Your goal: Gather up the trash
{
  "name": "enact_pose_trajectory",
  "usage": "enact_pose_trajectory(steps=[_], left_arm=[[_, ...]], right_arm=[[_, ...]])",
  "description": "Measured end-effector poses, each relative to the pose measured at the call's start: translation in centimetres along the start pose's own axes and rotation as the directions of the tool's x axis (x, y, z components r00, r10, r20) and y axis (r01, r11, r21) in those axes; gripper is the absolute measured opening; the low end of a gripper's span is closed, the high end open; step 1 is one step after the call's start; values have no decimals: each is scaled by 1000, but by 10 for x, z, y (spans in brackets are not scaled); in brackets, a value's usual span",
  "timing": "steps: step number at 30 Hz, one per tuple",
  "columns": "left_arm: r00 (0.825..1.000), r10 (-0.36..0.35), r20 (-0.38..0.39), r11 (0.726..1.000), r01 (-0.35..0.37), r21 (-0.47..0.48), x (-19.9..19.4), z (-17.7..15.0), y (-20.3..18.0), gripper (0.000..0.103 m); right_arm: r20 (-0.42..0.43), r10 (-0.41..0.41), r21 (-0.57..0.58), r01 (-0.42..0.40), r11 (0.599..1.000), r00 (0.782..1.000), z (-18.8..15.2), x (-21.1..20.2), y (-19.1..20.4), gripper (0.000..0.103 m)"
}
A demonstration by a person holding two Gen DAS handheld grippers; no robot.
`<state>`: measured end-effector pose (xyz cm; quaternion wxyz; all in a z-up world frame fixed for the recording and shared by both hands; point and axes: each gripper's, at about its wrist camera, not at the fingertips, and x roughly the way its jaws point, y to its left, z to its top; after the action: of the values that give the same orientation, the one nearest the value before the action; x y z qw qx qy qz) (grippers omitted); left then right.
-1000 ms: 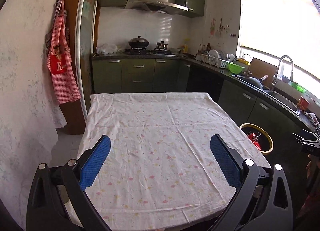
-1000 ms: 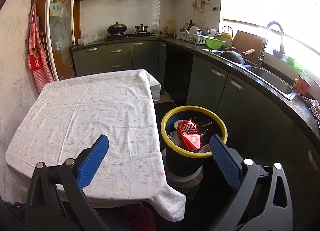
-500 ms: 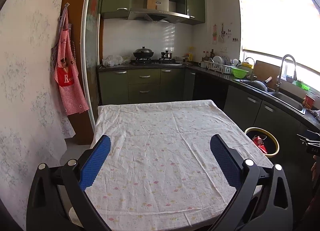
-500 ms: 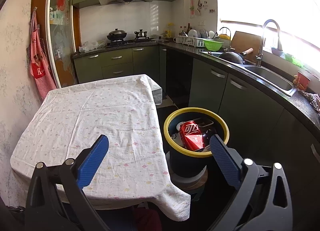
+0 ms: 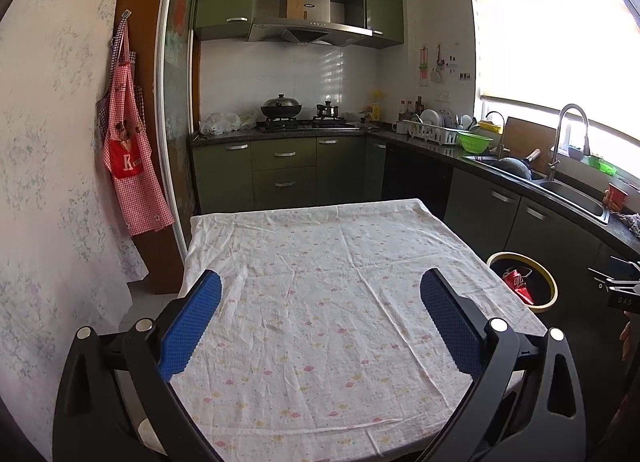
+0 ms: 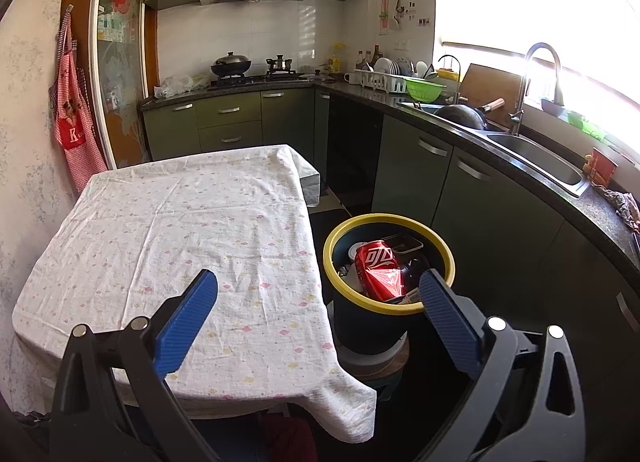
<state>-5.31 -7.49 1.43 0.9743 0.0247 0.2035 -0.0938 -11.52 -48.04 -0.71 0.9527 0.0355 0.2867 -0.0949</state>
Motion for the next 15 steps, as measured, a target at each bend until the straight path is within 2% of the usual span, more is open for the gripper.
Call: enact_pose_trajectory(steps=[15], left_arm=[[1000,4,-14,1000,-4,-1,6,-2,0,98]], right_arm=[[-8,0,0,0,1000,1000,-1,3,2,96]])
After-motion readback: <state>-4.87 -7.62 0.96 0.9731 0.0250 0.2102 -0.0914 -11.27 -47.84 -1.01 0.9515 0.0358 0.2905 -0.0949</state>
